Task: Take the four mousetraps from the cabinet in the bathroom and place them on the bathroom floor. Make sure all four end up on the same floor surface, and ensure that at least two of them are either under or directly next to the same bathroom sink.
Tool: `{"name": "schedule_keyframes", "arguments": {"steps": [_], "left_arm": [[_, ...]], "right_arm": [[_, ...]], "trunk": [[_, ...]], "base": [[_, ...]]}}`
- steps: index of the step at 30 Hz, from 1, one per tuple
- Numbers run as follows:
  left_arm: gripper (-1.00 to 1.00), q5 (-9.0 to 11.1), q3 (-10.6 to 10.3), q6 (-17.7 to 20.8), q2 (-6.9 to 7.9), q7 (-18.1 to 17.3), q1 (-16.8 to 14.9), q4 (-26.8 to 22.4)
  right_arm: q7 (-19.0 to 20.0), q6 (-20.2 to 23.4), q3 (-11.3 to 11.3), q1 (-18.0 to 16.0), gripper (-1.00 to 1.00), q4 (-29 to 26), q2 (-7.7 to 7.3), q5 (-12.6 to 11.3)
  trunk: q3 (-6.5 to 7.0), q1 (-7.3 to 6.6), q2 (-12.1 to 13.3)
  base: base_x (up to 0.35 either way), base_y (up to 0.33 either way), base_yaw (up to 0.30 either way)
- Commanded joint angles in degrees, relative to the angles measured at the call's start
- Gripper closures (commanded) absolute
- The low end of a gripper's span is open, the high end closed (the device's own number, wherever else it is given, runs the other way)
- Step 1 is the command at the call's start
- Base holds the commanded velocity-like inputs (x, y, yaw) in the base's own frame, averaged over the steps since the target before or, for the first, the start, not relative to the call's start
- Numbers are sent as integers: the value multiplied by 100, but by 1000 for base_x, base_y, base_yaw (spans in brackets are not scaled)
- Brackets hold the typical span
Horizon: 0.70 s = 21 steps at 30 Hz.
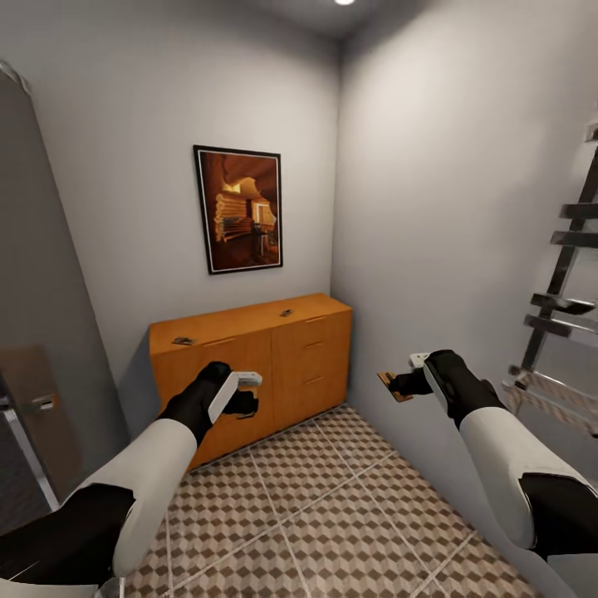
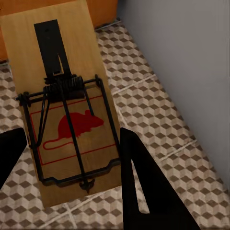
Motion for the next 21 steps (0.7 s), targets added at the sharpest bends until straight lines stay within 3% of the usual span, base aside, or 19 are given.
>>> {"name": "schedule_keyframes", "arguments": {"steps": [1, 17, 21], "left_arm": [[100, 59, -28, 18, 3, 47, -4, -3], [100, 42, -36, 10, 3, 28, -4, 113], [100, 35, -41, 10, -1, 28, -4, 119]], "right_arm": [[51, 21, -25, -4, 100, -6, 3, 60], [46, 21, -32, -4, 100, 15, -37, 30], [40, -17, -32, -4, 100, 265, -59, 36]], "trunk": [[-9, -3, -7], [-9, -3, -7], [-9, -3, -7]], "base": [[-345, 0, 0], [-345, 0, 0], [-345, 0, 0]]}}
